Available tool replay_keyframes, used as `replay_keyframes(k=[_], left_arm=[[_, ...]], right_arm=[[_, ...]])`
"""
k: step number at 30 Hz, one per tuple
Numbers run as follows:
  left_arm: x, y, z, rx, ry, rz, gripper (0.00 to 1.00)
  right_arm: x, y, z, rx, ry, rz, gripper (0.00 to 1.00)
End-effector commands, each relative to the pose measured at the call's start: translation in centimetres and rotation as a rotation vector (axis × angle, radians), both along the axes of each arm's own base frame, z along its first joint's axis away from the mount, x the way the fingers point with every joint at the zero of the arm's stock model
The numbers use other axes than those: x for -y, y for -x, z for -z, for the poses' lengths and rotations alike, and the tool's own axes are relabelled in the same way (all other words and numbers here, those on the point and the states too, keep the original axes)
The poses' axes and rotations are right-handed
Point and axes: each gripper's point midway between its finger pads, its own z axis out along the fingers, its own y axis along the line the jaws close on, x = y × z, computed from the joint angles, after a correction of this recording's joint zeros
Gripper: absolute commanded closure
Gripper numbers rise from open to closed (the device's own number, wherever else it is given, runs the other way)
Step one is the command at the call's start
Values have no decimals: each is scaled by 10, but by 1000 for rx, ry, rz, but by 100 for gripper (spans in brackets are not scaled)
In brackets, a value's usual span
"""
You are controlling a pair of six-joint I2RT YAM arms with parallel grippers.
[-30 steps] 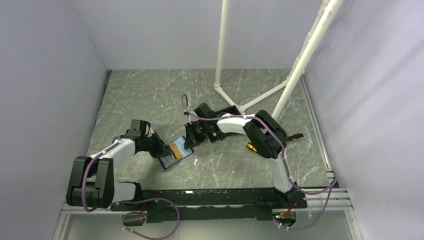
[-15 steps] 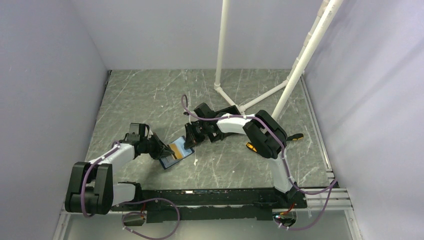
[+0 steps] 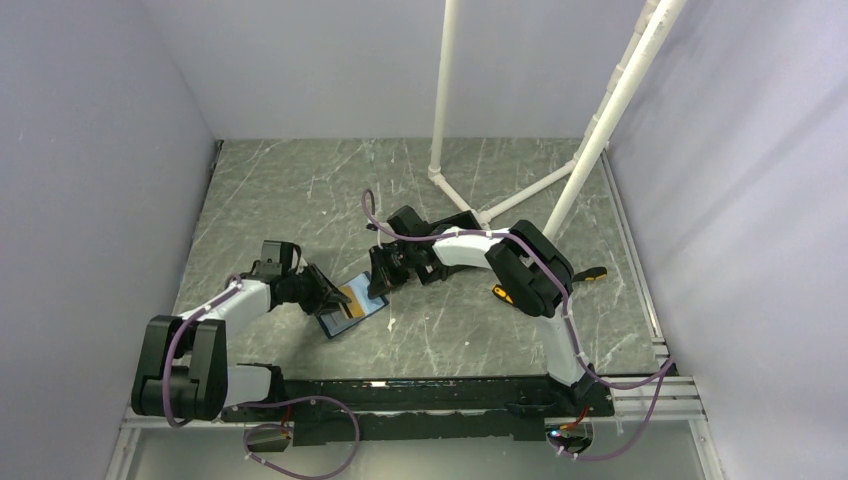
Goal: Put the credit cards into the card holder
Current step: Insert the credit card into the card holder.
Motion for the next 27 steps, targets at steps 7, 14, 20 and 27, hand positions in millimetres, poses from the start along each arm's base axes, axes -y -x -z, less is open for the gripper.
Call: replay_keyframes(k=[7, 14, 20, 27], left_arm=[[-35, 29, 15, -135, -212, -86, 55], [-34, 34, 17, -157, -205, -78, 71], [-38, 31, 24, -136, -231, -82, 92], [-47, 26, 28, -94, -288, -60, 98]], right_arm=[[2, -1, 20, 23, 47, -10, 86], [1, -1, 18, 25, 44, -12, 86], [2, -1, 18, 25, 44, -14, 86], [1, 0, 17, 26, 43, -15, 87]])
